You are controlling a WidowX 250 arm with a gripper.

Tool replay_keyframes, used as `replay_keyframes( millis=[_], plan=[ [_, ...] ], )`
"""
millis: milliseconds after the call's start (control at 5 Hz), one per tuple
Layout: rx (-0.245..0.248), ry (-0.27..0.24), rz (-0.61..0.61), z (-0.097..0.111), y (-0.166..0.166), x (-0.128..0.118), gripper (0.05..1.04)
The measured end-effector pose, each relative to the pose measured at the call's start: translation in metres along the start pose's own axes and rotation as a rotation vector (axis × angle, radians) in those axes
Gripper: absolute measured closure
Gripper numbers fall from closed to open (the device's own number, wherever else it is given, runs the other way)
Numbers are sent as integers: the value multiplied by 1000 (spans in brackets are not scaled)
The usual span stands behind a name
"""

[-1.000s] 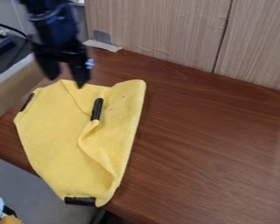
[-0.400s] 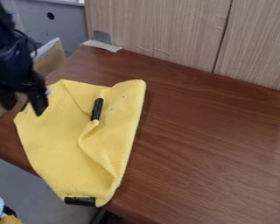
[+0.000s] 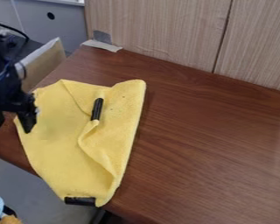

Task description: Fold the cloth from left to right

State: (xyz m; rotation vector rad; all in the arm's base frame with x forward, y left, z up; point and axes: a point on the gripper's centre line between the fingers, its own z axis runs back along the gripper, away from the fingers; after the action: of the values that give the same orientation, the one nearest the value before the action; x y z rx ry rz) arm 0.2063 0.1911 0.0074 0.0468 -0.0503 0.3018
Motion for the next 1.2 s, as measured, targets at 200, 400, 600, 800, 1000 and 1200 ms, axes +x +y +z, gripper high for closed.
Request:
replay_keyframes(
  millis=[200, 400, 600, 800, 1000, 1200],
  plan=[
    [-2, 54, 30, -13, 5, 0, 83],
    [0, 93, 40, -19, 8, 1, 130],
    [-1, 102, 30, -23, 7, 2, 410],
    [0, 98, 29, -22, 8, 4, 715],
    [-3, 98, 27, -23, 7, 4, 929],
    [-9, 94, 13, -22, 4, 5, 1024]
  ],
)
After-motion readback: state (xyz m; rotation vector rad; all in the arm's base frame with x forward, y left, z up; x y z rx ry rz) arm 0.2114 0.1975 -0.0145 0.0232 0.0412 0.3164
